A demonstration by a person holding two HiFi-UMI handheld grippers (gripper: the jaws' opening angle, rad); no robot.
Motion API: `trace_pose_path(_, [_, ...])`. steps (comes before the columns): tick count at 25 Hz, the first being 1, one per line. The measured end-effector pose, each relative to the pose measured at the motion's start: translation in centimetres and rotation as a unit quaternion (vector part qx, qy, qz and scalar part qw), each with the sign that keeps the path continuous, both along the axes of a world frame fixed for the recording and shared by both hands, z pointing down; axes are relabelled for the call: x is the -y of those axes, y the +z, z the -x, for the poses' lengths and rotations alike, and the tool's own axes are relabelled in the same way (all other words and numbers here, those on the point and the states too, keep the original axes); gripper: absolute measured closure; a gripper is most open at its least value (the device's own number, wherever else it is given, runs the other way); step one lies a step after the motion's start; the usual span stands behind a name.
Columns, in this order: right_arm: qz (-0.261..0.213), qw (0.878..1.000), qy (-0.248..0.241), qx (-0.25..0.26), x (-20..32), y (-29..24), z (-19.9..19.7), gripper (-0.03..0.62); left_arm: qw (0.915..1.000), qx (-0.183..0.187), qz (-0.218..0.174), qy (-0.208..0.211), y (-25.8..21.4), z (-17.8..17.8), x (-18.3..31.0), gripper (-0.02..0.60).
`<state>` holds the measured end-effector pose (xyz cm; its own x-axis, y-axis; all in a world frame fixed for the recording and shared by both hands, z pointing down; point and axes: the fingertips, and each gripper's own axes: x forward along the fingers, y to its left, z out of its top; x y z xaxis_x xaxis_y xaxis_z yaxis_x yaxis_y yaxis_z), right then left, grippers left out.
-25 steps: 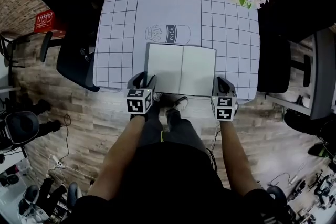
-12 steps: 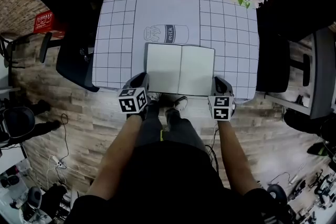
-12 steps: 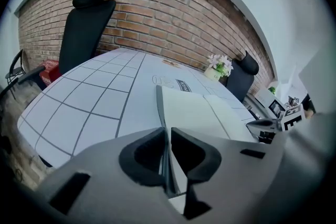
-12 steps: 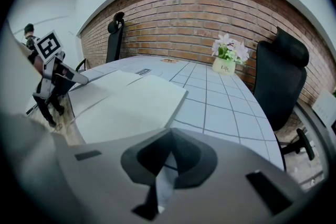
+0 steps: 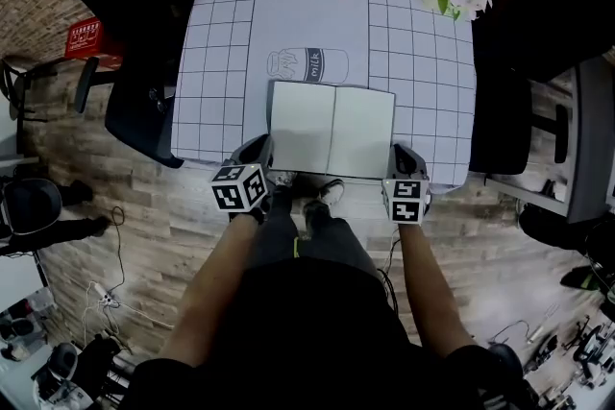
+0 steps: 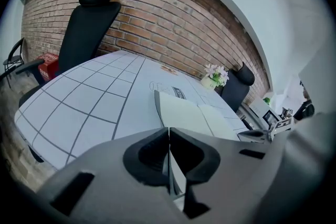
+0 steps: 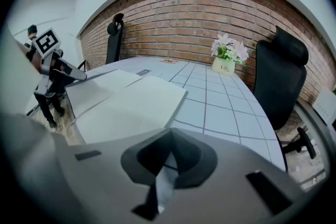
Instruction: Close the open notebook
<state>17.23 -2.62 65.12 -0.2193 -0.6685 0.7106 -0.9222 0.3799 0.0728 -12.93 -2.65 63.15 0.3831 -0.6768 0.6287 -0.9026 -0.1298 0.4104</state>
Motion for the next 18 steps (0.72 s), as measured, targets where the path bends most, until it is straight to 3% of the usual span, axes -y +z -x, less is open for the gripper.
trace_pose_path(7, [0.0, 1.0, 0.0, 0.004, -0.1, 0.0, 0.0, 0.58, 0.9996, -0.024, -0.017, -0.003, -1.9, -0.6, 0.0, 0.552])
trace_pose_path(18, [-0.002, 1.0, -0.001, 0.006, -0.1, 0.0, 0.0, 0.58, 0.9972, -0.034, -0.059, 0.029, -5.2, -2.5, -0.2, 0.552])
